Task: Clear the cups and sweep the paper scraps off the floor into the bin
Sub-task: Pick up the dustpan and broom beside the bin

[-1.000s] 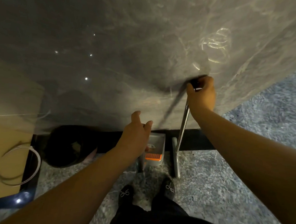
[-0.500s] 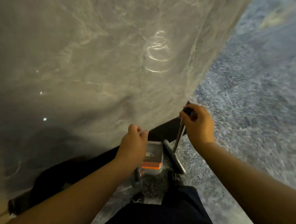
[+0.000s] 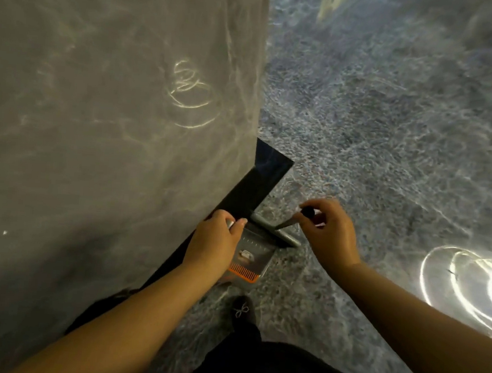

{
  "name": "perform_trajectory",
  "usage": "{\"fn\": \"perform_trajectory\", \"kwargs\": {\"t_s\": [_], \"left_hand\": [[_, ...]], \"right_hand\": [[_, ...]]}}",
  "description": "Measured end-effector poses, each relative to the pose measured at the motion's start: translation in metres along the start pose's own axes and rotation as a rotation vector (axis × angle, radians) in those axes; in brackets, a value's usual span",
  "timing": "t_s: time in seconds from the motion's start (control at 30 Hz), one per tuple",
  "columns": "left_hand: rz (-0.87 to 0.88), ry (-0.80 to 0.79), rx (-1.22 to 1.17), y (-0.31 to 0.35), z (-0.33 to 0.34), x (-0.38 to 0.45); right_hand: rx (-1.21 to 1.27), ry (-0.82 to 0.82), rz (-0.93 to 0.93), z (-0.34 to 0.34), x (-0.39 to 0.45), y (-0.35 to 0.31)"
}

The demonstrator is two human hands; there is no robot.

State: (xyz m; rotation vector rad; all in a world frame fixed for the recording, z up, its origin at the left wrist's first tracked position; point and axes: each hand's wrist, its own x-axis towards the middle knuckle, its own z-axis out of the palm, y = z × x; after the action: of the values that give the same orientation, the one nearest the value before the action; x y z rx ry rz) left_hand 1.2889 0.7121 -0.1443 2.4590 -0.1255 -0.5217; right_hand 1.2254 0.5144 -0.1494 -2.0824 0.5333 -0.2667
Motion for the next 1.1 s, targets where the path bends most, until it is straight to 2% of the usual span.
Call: {"fn": "perform_trajectory", "kwargs": {"t_s": [0.27,0.43,0.57,0.7,0.93,1.1], "left_hand": [[0.059,0.020,0.104,-0.017,0.009,-0.051],[0.128,-0.043,0.188,-0.028,0.004,-0.070],[0.170,-0.096,0.216,-0.039,-0.002,-0.073],[0.193,-0.108,0.194,-0.051,-0.012,-0.068],[0.222,-0.141,0.222,-0.064,-0.012,-0.078],[0.226,-0.129,0.213,-0.066,-0.012,-0.087]], "right_hand": [[-0.012,0.058,0.183,-0.021,-0.111,0.037],[-0.032,-0.012,0.385,-0.021,-0.167,0.041],[0.067,-0.074,0.577,-0.009,-0.180,0.039],[0.400,-0.072,0.807,0.010,-0.186,0.038],[0.653,-0.109,0.972,0.037,-0.184,0.038],[0.639,-0.207,1.051,0.059,-0.184,0.050]]}}
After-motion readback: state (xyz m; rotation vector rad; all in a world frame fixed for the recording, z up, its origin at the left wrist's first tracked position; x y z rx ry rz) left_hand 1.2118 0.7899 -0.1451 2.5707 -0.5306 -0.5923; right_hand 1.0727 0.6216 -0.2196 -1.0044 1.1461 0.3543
